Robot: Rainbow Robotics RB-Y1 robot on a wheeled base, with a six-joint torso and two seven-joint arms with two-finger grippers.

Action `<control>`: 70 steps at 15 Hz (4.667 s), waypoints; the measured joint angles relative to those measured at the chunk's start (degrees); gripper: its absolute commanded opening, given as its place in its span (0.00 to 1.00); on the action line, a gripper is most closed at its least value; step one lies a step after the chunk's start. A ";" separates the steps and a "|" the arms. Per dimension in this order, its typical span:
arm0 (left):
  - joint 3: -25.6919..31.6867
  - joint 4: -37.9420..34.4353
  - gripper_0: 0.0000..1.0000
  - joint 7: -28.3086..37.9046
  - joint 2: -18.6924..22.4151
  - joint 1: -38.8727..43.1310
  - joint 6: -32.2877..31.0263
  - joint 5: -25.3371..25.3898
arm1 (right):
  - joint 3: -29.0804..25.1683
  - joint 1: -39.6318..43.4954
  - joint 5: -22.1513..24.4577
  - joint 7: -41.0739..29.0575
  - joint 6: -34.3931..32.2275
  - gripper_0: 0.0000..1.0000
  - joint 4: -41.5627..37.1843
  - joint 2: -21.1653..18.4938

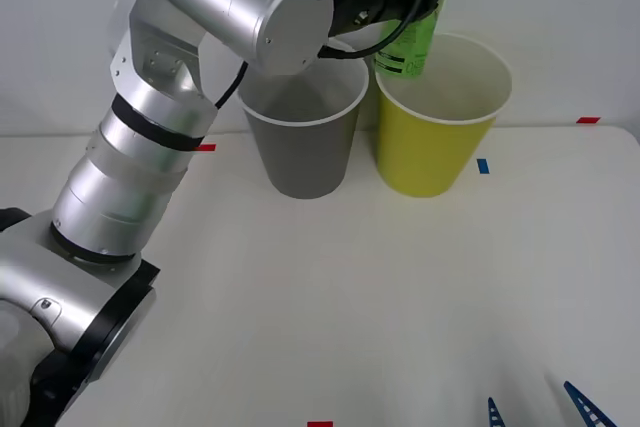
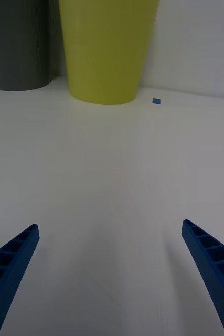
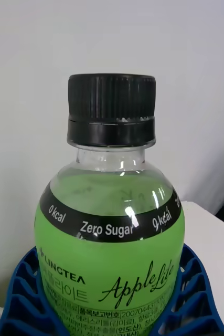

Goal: Put cans in the gray bin and PET bottles in the light green bin.

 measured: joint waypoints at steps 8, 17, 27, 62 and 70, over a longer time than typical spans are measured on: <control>-2.08 16.93 0.00 -0.55 -5.10 -6.72 -14.14 -1.43 | 0.00 0.00 0.00 0.00 0.00 0.95 0.00 0.00; -2.47 20.99 0.00 -0.89 -9.75 -7.12 -19.74 -4.43 | 0.00 0.00 0.00 0.00 0.00 0.94 0.00 0.00; -3.35 32.00 0.00 -2.69 -11.96 -9.57 -29.43 -6.26 | 0.00 0.00 0.00 0.00 0.00 0.95 0.00 0.00; -6.93 -9.06 1.00 -2.09 0.53 24.23 -22.99 -10.86 | 0.00 0.00 0.00 0.00 0.00 0.95 0.00 0.00; -4.84 -30.61 1.00 -2.72 6.42 47.78 -23.04 -14.16 | 0.00 0.00 0.00 0.00 0.00 0.95 0.00 0.00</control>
